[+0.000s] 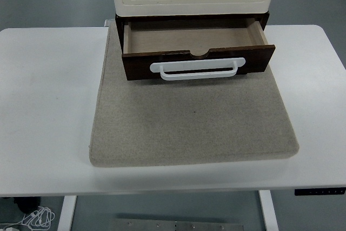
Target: Open the drawer under the combination cabinet
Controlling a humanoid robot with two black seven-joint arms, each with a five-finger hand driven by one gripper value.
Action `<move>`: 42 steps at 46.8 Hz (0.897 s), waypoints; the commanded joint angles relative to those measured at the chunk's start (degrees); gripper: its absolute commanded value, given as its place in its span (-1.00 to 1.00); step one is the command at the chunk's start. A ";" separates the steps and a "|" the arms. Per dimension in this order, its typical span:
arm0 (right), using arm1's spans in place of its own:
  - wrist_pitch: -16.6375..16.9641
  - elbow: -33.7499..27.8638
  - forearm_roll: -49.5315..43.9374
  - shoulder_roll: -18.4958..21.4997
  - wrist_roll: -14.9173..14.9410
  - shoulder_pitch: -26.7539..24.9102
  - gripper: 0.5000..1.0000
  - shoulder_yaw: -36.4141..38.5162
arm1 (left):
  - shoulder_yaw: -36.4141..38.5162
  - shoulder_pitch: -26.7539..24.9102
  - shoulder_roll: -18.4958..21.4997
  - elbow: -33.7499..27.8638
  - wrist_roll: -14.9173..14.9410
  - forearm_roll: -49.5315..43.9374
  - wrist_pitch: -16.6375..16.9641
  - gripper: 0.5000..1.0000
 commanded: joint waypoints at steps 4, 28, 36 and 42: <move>0.00 0.00 0.00 0.00 0.00 -0.09 0.70 -0.03 | -0.03 6.64 -3.78 -0.04 -0.02 -2.44 0.11 1.00; 0.09 0.00 -0.18 0.00 0.00 -1.50 0.70 -0.12 | -0.39 17.98 -16.26 2.42 -0.63 -8.68 -1.55 1.00; 0.44 0.00 -0.18 0.00 0.00 -2.11 0.70 -0.12 | -1.26 21.85 -18.38 2.51 -1.51 -9.56 -6.21 1.00; 0.70 0.17 -0.18 0.00 0.00 -2.20 0.70 -0.03 | -3.55 25.71 -18.99 2.51 -2.83 -10.44 -9.29 1.00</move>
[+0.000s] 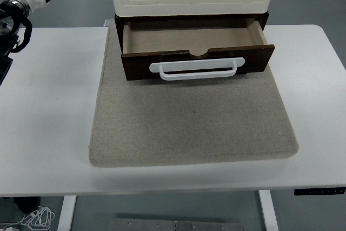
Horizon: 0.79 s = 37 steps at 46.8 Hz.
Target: Open the drawer under the combination cabinet
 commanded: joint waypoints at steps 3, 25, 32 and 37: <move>0.13 0.11 0.10 0.00 0.05 -0.07 0.70 0.09 | -1.72 3.00 -1.40 0.11 -1.53 -0.15 -2.36 1.00; 0.04 0.20 0.19 0.00 -0.04 0.01 0.70 0.18 | -2.42 4.41 -6.68 4.85 -5.58 0.11 -8.87 1.00; 0.04 0.20 0.19 0.00 -0.04 0.01 0.70 0.18 | -2.34 4.14 -7.47 4.85 -5.67 0.20 -8.87 1.00; 0.04 0.20 0.10 0.00 -0.04 0.01 0.70 0.18 | -2.34 3.97 -7.73 4.77 -6.46 0.29 -8.87 1.00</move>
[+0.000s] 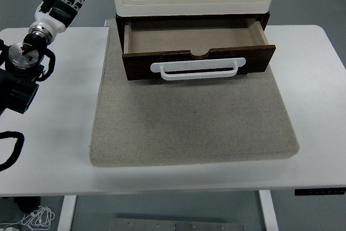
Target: Open the drawer under the combination cabinet
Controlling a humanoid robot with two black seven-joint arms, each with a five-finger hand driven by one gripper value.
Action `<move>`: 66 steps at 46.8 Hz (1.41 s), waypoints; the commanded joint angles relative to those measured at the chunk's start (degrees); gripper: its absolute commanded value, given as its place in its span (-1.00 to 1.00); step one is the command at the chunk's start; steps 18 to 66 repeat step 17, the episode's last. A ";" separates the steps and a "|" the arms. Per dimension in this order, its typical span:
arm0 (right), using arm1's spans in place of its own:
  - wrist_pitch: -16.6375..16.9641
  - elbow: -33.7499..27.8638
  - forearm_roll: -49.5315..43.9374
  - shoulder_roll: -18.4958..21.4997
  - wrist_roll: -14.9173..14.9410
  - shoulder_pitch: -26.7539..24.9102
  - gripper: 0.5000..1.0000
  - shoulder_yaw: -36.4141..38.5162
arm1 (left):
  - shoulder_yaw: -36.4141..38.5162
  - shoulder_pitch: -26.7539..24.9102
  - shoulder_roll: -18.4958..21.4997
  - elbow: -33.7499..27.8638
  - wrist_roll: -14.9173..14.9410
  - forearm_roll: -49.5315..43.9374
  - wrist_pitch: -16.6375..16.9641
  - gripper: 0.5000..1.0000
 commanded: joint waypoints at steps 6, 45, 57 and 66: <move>0.00 0.00 -0.10 0.00 0.00 0.00 0.70 0.01 | 0.03 -0.70 -1.08 -0.08 -0.80 0.23 0.01 1.00; 0.00 0.00 -0.10 0.00 0.00 0.00 0.70 0.01 | 0.03 -2.10 -2.13 -0.17 -1.32 0.31 0.09 1.00; 0.00 0.00 -0.10 0.00 0.00 0.00 0.70 0.01 | 0.03 -2.10 -2.13 -0.17 -1.32 0.31 0.09 1.00; 0.00 0.00 -0.10 0.00 0.00 0.00 0.70 0.01 | 0.03 -2.10 -2.13 -0.17 -1.32 0.31 0.09 1.00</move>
